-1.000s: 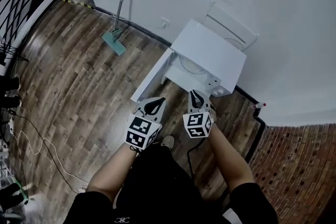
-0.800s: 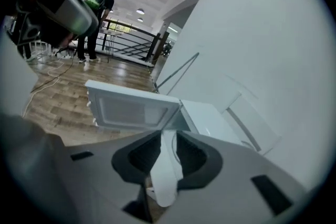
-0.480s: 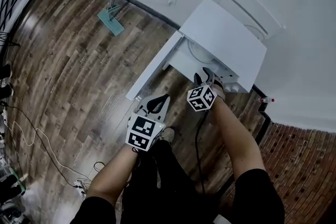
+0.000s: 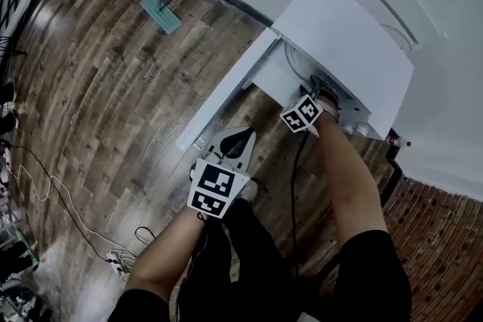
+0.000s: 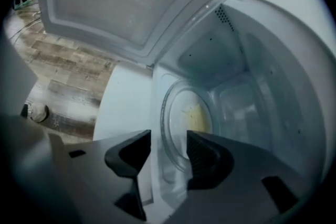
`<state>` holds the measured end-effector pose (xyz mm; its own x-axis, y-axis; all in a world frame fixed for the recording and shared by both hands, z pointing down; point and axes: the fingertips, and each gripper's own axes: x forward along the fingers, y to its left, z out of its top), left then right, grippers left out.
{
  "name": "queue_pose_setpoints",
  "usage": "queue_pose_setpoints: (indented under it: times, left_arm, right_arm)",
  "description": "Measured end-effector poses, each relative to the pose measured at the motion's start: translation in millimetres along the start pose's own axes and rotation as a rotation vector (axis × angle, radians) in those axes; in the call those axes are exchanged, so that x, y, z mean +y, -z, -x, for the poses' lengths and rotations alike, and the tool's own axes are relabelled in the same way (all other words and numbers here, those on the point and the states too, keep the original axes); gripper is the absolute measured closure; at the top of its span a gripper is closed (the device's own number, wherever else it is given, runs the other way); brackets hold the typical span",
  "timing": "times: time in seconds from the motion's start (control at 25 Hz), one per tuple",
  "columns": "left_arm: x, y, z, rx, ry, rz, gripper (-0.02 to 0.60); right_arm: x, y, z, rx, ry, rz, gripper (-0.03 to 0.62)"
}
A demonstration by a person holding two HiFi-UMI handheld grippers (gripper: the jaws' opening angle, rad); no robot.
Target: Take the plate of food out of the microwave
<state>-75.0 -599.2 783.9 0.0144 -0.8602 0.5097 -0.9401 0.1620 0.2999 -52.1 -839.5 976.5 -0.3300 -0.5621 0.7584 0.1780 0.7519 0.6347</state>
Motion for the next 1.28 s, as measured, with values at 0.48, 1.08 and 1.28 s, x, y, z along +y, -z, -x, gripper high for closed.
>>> queue_pose_setpoints:
  times: [0.48,1.08,1.28]
  left_arm:
    - [19,20,-14,0.041,-0.007,0.04,0.581]
    - [0,34,-10,0.098,0.055,0.009,0.581]
    - [-6,25,-8,0.093,0.068,-0.002,0.581]
  right_arm:
    - [9,-4,-35,0.035,-0.1,0.021,0.322]
    - [23,1,2,-0.04,0.097,0.124,0.532]
    - [17,0,32,-0.066,0.256,0.212,0.566]
